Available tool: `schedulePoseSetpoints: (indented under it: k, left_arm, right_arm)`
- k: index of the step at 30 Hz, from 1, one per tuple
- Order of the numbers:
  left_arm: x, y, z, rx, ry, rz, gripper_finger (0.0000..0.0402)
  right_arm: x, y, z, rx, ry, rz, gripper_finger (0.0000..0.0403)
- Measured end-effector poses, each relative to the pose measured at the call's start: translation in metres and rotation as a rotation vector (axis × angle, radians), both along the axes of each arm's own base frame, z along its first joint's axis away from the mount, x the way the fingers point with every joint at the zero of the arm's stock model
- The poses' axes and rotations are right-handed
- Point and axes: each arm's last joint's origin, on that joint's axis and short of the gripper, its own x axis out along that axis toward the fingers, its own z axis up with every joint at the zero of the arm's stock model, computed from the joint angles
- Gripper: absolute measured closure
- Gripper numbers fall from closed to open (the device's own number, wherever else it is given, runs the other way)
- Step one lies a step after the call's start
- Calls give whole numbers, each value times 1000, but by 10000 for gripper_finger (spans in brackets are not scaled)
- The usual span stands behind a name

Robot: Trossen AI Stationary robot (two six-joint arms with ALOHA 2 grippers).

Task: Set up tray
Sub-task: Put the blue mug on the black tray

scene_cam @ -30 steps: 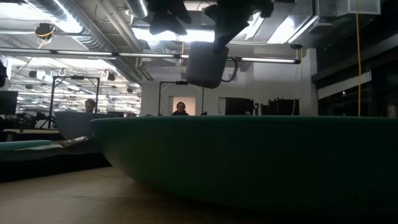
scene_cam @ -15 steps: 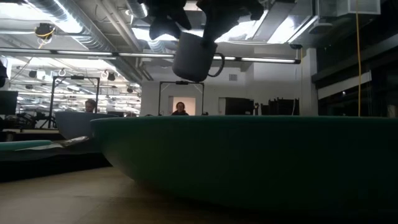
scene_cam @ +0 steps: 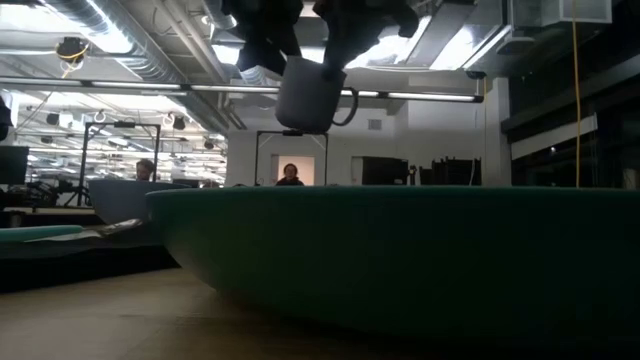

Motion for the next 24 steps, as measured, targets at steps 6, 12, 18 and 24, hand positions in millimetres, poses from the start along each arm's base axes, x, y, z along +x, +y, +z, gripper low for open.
schedulePoseSetpoints:
  k: [6, 12, 18, 24]
  left_arm:
    - [4, 1, -6, -5, 24, -3, 235]
    - [7, 2, -12, 8, 55, -25, 244]
    - [7, 2, -12, 52, 65, -66, 296]
    - [7, 3, -13, 131, 91, -70, 367]
  right_arm:
    - [1, 0, 1, -2, -12, 9, 392]
    - [2, 0, 1, 2, -17, 12, 392]
    - [3, 0, 2, 1, -30, 10, 393]
    - [6, 1, 4, 1, -72, 10, 393]
